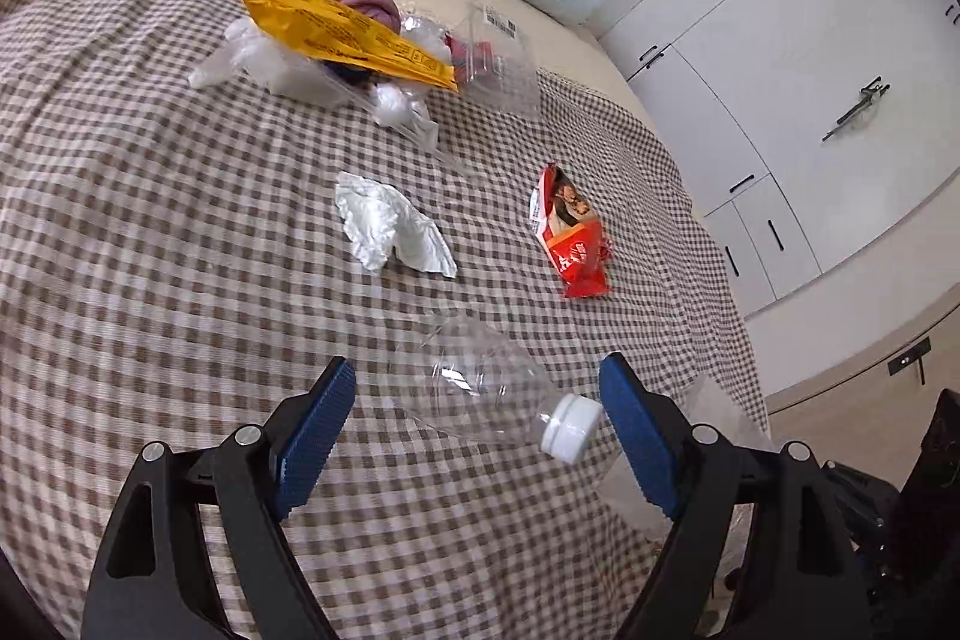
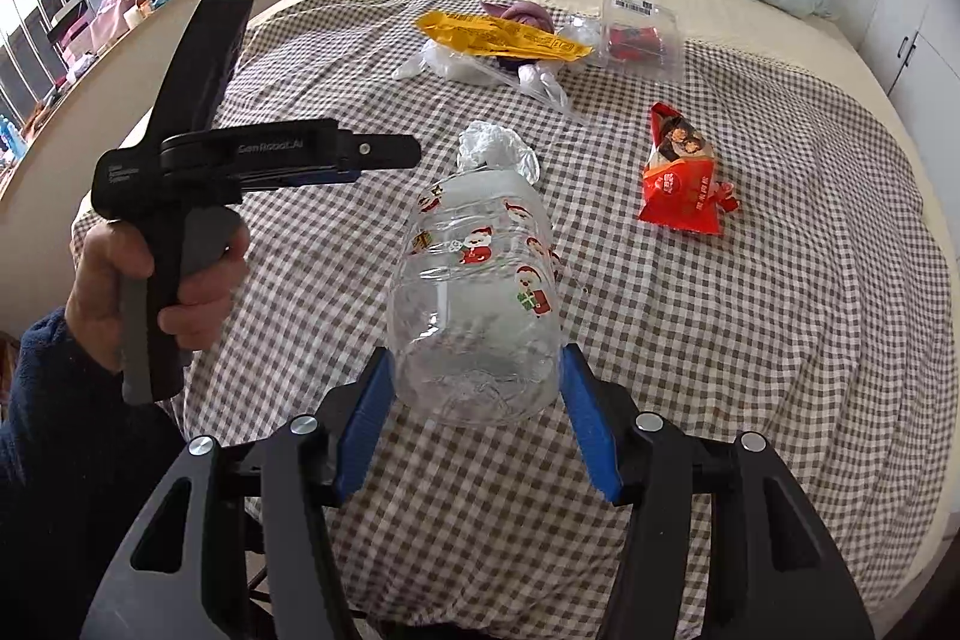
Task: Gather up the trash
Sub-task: 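Grasp a second clear bottle with the left tool while the right tool holds its bottle, then carry both clear bottles to the trash bin with both tools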
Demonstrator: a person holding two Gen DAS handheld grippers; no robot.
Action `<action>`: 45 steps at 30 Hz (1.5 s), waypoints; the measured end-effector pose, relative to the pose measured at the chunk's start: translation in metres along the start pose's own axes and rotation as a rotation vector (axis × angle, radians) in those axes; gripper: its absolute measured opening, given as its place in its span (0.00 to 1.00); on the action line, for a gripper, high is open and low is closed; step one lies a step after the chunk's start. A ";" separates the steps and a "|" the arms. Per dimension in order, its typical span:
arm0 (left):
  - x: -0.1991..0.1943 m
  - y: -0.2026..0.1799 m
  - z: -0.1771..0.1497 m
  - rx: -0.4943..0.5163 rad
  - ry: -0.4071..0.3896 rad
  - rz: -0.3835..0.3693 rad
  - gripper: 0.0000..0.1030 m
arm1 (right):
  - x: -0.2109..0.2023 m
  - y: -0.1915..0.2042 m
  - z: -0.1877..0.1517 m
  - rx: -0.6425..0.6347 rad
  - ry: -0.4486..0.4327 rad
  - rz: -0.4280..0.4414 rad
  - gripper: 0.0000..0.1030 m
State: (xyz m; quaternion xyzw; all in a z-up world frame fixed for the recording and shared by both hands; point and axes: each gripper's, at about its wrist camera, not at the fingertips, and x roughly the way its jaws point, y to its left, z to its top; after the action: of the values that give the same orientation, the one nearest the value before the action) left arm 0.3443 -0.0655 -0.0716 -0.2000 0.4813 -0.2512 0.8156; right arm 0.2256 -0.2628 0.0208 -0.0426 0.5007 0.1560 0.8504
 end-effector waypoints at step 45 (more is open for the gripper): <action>0.011 -0.072 -0.021 0.158 -0.189 0.077 0.55 | 0.043 -0.091 -0.059 0.422 -0.127 -0.062 0.59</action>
State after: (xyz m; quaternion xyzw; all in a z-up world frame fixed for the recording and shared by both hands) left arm 0.3149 -0.1314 -0.0478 -0.1391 0.3883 -0.2367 0.8797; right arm 0.2234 -0.3532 -0.0535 0.1311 0.4662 0.0239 0.8746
